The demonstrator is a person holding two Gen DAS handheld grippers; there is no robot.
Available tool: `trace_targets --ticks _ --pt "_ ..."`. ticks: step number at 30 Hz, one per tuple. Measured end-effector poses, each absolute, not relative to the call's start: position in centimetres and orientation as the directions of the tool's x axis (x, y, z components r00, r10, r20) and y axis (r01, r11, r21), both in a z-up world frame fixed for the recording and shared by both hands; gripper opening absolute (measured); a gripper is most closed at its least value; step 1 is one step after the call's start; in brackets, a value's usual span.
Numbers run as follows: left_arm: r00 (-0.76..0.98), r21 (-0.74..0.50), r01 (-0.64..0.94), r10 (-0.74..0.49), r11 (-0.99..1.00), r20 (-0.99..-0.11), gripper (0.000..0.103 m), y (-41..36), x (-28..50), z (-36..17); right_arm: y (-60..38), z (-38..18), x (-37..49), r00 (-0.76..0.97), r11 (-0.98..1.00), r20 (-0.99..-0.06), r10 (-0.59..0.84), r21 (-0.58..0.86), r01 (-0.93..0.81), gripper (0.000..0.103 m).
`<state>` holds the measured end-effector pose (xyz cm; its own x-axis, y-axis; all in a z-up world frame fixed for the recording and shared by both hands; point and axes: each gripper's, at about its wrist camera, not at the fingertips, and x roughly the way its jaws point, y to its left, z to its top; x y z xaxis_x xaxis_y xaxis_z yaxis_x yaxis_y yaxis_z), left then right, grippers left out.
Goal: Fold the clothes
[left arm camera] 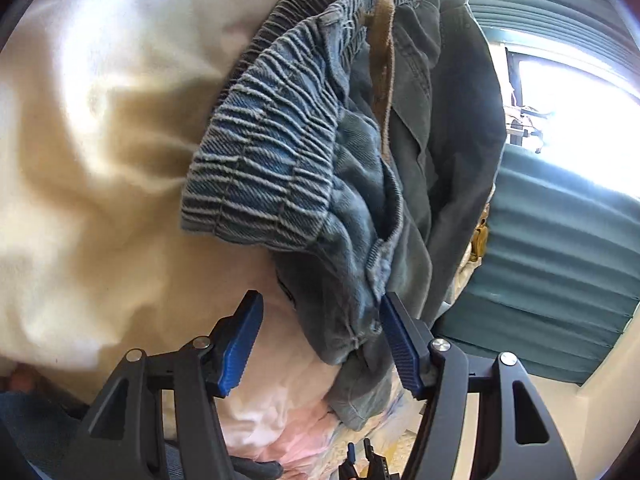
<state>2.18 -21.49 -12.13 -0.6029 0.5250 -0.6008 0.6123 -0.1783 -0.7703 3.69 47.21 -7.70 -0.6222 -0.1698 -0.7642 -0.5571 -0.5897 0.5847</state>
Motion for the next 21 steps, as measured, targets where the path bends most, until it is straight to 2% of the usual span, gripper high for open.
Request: trace_targets --ticks 2,3,6,8,9,10,15,21 --pt "-0.618 -0.77 0.608 0.493 -0.194 -0.613 0.061 -21.7 2.0 -11.9 47.3 -8.3 3.5 -0.611 -0.581 -0.772 -0.178 0.583 -0.568 0.04" --pt "-0.626 -0.768 0.606 0.472 -0.207 -0.621 0.057 -21.8 1.9 -11.6 47.3 -8.6 3.4 -0.604 -0.577 -0.776 -0.18 0.581 -0.574 0.04" --pt "-0.65 -0.762 0.597 0.405 -0.252 -0.643 0.035 -22.3 1.7 -10.6 47.5 -9.3 3.0 -0.592 -0.569 -0.785 -0.184 0.576 -0.587 0.04" --pt "-0.653 -0.756 0.587 0.384 -0.289 -0.653 0.027 -22.5 1.4 -10.0 47.5 -9.6 2.8 -0.586 -0.571 -0.79 -0.18 0.569 -0.592 0.04" --pt "-0.653 -0.753 0.583 0.376 -0.305 -0.658 0.017 -22.5 1.3 -9.7 47.6 -9.7 2.6 -0.583 -0.574 -0.793 -0.178 0.565 -0.593 0.04" --pt "-0.651 -0.748 0.581 0.367 -0.322 -0.664 0.011 -22.6 1.2 -9.3 47.6 -9.8 2.5 -0.581 -0.576 -0.795 -0.175 0.561 -0.595 0.04" --pt "-0.651 -0.694 0.549 0.283 -0.466 -0.705 0.007 -24.5 1.3 -6.6 47.7 -9.8 2.5 -0.594 -0.576 -0.785 -0.176 0.572 -0.584 0.04" --pt "-0.698 -0.677 0.478 0.227 -0.56 -0.68 0.007 -27.8 1.8 0.0 47.3 -8.7 2.7 -0.62 -0.599 -0.767 -0.168 0.579 -0.553 0.04"
